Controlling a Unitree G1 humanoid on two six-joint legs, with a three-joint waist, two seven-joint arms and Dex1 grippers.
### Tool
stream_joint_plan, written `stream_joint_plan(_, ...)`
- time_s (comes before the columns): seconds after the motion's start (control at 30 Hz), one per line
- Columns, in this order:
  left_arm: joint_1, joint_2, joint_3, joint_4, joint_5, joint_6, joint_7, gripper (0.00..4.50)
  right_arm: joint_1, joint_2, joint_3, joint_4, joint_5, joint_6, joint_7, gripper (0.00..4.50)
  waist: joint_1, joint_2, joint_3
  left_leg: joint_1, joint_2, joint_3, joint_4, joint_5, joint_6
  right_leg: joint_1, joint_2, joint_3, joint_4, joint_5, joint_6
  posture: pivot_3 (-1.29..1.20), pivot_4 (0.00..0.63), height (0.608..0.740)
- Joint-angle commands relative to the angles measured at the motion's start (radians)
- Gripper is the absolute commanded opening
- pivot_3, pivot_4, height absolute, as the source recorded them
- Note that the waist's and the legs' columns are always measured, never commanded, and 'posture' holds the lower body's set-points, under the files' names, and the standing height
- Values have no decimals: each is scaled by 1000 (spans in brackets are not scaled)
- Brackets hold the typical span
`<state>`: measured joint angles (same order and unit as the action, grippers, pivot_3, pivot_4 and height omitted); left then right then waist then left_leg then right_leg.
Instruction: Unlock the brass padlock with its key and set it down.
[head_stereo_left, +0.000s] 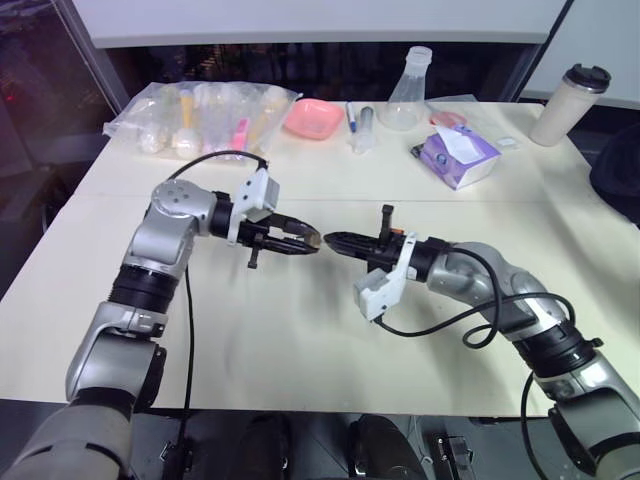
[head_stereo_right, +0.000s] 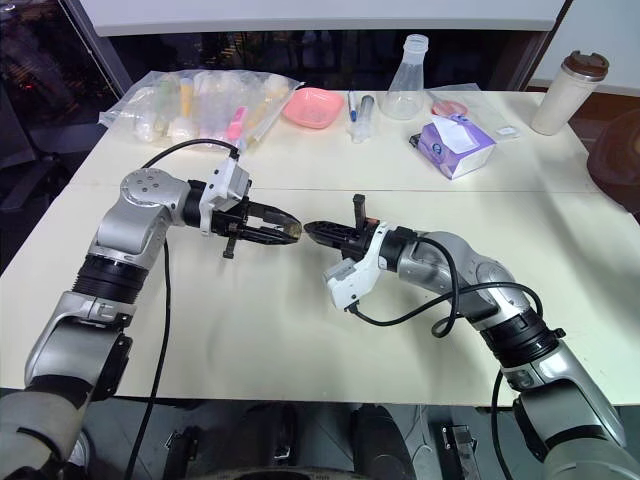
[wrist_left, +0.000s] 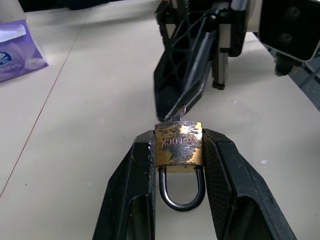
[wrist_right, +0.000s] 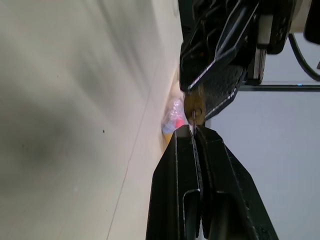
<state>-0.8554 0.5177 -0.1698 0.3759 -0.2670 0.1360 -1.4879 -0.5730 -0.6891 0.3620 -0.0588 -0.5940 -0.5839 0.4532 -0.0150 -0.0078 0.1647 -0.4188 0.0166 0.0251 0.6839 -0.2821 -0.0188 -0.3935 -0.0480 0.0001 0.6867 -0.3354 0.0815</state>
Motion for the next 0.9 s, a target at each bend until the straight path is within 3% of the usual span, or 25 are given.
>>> stream_joint_plan(0.03,-16,0,13,0,2,-32,10,733,-1,8,-28,-48,25,2,15,63,0,0,0,0,0,0,0,0,0,0,0,0,0,0,0,0,150,740)
stream_joint_plan(0.63,11,6,5,-63,-6,-20,-12,733,-3,5,-34,-35,35,-4,41,63,0,0,0,0,0,0,0,0,0,0,0,0,0,0,0,0,150,740)
stream_joint_plan(0.9,2,-9,10,-52,3,-43,14,733,12,16,-31,-64,107,33,106,63,0,0,0,0,0,0,0,0,0,0,0,0,0,0,0,0,150,740)
